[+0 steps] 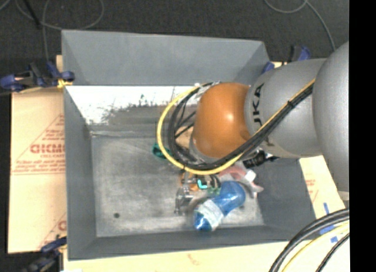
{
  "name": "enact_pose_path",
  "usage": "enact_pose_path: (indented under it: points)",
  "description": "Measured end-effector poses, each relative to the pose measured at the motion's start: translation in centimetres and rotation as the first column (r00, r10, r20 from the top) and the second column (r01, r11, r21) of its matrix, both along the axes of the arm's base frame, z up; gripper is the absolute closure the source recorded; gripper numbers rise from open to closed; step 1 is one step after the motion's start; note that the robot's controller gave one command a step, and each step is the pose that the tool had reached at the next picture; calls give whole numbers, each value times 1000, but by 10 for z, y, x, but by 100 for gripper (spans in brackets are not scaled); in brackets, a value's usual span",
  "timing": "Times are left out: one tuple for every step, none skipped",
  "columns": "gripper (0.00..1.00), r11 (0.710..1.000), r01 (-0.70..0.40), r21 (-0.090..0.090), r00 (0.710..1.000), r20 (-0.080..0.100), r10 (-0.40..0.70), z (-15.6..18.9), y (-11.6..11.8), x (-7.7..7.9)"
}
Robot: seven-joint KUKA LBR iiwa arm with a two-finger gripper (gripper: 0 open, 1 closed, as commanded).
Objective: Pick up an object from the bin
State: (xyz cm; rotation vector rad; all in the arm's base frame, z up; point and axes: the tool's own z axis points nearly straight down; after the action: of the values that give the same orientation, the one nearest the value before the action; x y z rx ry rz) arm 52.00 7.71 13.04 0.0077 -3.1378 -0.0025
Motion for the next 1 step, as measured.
enact_pose_path:
  points:
    - [0,1000,2,1,1000,6,-2,3,0,2]
